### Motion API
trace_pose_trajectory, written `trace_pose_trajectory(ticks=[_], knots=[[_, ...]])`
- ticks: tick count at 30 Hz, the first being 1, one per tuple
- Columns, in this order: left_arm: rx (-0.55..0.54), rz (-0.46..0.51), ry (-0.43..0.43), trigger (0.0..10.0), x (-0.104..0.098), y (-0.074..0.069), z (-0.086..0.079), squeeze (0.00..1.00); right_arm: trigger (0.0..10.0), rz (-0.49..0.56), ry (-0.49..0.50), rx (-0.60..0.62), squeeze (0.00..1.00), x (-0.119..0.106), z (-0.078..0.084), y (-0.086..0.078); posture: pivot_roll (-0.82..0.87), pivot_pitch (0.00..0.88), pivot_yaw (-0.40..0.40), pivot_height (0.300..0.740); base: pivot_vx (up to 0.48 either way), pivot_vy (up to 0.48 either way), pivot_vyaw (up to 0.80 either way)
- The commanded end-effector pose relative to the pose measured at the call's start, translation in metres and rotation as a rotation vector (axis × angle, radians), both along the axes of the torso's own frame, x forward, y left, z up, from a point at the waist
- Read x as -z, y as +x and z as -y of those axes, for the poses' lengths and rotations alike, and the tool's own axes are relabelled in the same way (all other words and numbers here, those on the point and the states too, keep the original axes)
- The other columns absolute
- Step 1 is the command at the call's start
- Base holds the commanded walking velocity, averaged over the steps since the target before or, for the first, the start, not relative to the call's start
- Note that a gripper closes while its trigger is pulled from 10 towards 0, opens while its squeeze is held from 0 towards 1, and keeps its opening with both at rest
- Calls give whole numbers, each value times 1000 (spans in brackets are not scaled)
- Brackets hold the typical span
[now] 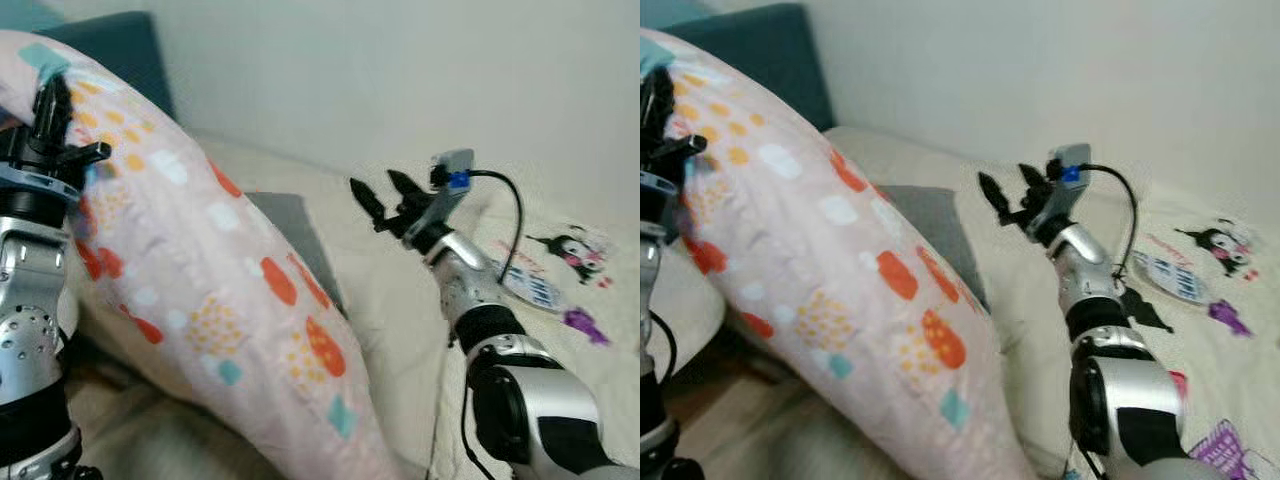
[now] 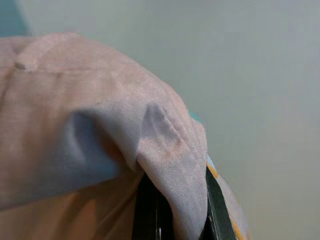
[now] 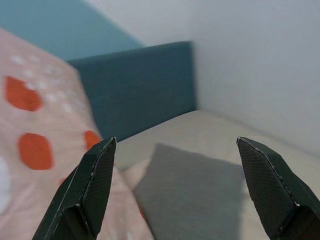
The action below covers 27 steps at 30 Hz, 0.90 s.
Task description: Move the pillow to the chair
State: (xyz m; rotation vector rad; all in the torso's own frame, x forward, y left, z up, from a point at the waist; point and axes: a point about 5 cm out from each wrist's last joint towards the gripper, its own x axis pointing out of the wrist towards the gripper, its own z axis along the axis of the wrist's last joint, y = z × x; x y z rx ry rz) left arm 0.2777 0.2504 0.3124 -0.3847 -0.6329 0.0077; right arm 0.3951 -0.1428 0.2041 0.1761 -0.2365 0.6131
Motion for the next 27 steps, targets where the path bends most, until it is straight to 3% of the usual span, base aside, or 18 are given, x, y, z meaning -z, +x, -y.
trace_pose_trajectory(ticks=[1, 13, 20, 24, 27], knots=[[-52, 17, -6, 10000, -4, -4, -6, 0, 10000, 1, -7, -39, 0, 2, -6, -2, -12, 0, -74, 740, 0, 0, 775], [-96, -38, 23, 10000, 6, -2, -7, 0, 10000, 2, 7, -113, 0, 4, -17, -6, -10, 0, -76, 740, 0, 0, 777], [-196, -68, 35, 10000, 10, 0, -13, 0, 10000, 10, 10, -146, 0, 3, -21, -8, -13, 0, -77, 740, 0, 0, 781], [-273, -122, 98, 10000, 17, 4, -16, 0, 10000, 5, 8, -141, 0, 4, -23, -8, -11, 0, -76, 740, 0, 0, 780], [-274, -140, 124, 10000, 22, 6, -12, 0, 10000, -5, 2, -121, 0, 6, -23, -7, -9, 0, -79, 740, 0, 0, 692]])
